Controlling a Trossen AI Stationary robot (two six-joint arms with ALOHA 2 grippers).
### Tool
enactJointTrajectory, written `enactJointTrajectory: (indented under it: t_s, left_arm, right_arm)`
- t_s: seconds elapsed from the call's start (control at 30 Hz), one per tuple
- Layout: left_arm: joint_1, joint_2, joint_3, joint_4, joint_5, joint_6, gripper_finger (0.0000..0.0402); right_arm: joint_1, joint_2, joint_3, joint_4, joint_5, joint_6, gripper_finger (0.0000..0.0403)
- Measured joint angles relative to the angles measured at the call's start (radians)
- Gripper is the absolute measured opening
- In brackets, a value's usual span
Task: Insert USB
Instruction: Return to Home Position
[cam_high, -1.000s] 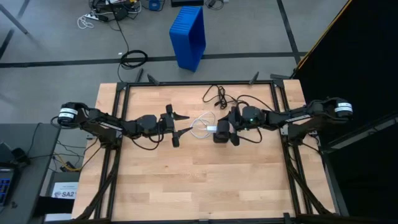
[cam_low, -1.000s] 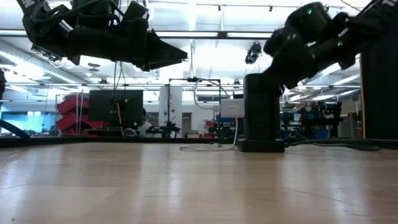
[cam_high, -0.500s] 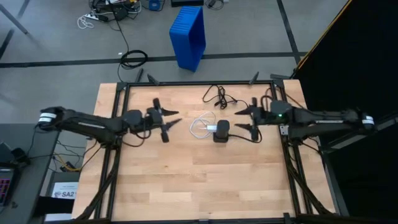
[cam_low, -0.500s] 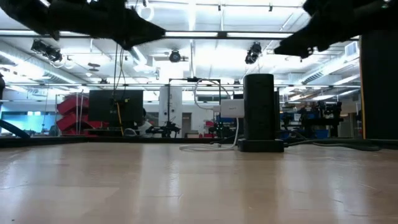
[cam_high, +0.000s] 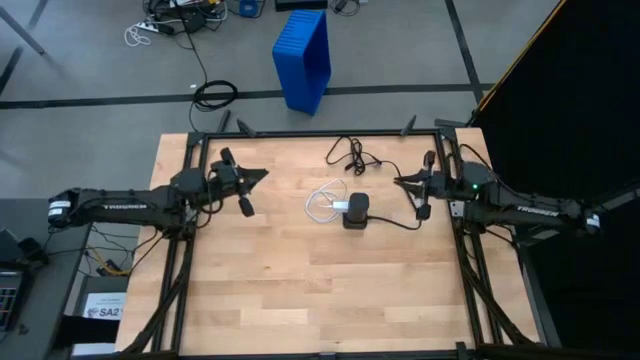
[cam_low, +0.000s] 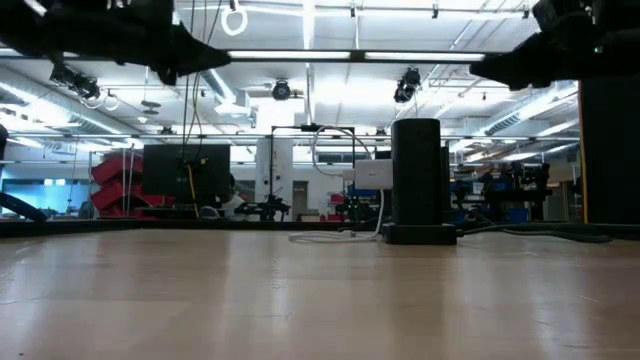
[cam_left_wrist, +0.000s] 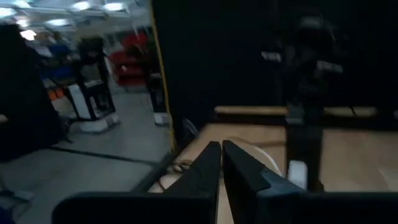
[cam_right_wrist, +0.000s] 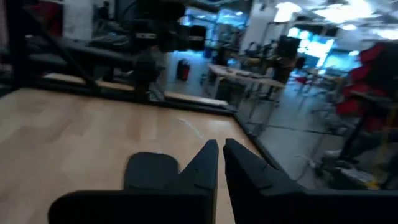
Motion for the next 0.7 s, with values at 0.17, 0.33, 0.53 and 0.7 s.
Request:
enactJointTrajectory:
  t_s: [0.17, 0.33, 0.53, 0.7]
  left_arm:
    - [0.067, -0.161, -0.05, -0.002, 0.081, -0.017, 0.0]
    - [0.09, -0.258, -0.142, 0.002, 0.153, -0.107, 0.0]
    - [0.09, -0.282, -0.255, 0.061, 0.158, -0.137, 0.0]
    - [0.095, -0.281, -0.314, 0.049, 0.118, -0.177, 0.0]
  right_arm:
    - [-0.092, -0.121, -0.039, 0.028, -0.116, 0.019, 0.0]
    - [-0.161, -0.198, -0.122, 0.044, -0.195, 0.058, 0.0]
    - [-0.209, -0.22, -0.196, 0.018, -0.23, 0.11, 0.0]
    - [-0.227, -0.219, -0.196, -0.002, -0.247, 0.108, 0.0]
